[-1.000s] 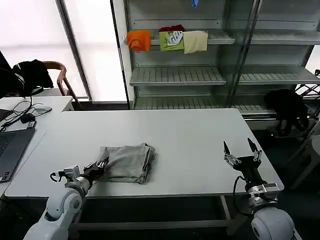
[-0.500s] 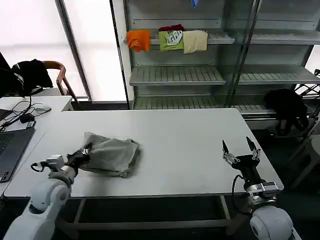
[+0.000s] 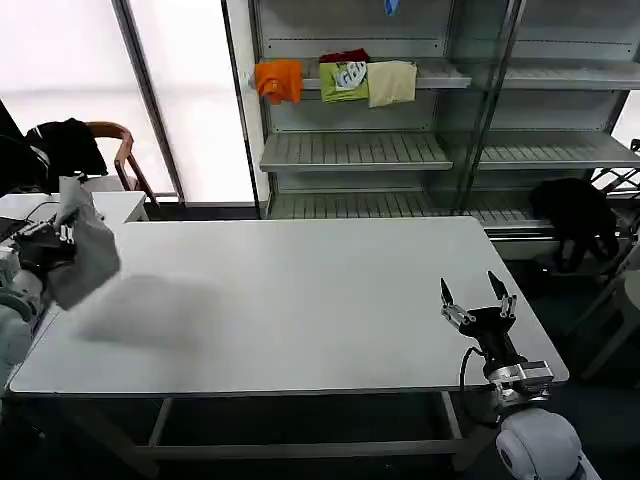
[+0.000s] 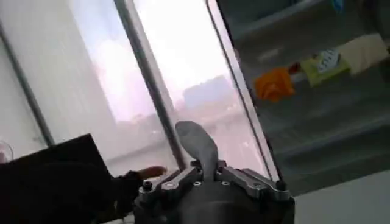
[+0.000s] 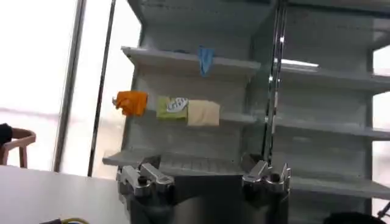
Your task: Fold and organize the clothes.
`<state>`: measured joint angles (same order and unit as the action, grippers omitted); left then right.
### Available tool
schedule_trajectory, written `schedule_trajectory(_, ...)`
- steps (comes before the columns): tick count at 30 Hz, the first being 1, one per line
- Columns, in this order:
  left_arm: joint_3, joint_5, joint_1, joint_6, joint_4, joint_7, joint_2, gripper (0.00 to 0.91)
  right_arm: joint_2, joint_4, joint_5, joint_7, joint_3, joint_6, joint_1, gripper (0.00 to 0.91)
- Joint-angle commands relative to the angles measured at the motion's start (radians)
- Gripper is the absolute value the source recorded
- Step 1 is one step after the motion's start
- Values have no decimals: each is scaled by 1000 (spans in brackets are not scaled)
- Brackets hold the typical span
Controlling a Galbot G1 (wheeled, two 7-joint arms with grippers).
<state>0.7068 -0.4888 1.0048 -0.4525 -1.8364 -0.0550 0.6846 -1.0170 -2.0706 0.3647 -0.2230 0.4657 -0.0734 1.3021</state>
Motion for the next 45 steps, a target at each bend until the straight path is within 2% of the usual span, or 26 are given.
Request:
schedule_trajectory(1,-401,404,42,55,92,-35,228,0,-2,-6,2,0,8,2,3,907)
schedule_trajectory(5,-546,444,80,36,107,-157,379,10,5,-1,6,0,21,4,12,907)
schedule_trajectory(8,-594,429,68,-14,20,-211,414,20,5,2,7,0,21,5,10,907)
schedule_trajectory(10,-611,387,48,-50,-29,-241,406,30,5,3,7,1,19,5,8,907)
schedule_trajectory(11,-620,339,31,-91,-61,-260,397,71,6,3,6,1,17,5,7,907)
schedule_trajectory(12,-626,323,23,-107,-74,-275,392,222,4,4,6,1,15,5,4,907)
schedule_trajectory(13,-636,305,14,-126,-86,-296,387,655,2,5,6,0,13,5,2,907)
schedule_trajectory(14,-649,289,2,-125,-97,-310,379,907,0,5,5,0,10,5,0,907)
schedule_trajectory(18,-700,241,-9,-124,-138,-365,385,907,-3,7,3,1,4,5,-1,907)
schedule_trajectory(22,-733,300,-24,-123,-167,-393,403,907,-3,4,0,0,0,2,-5,907)
schedule_trajectory(27,-711,319,-25,-110,-244,-383,370,907,-5,5,-1,1,-4,-1,-8,907)
schedule_trajectory(33,-572,328,2,-107,-272,-346,317,907,-11,7,-2,4,-34,-18,-30,907)
schedule_trajectory(36,-488,379,72,-96,-237,-322,290,907,-7,13,2,6,-57,-29,-52,907)
schedule_trajectory(39,-367,349,156,-45,-183,-260,290,907,-14,17,18,6,-105,-59,-90,907)
schedule_trajectory(42,-265,225,198,-11,-198,-213,312,907,-39,10,72,8,-156,-144,-135,907)
schedule_trajectory(45,-198,138,195,-17,-273,-186,327,907,-76,5,165,21,-215,-224,-197,907)
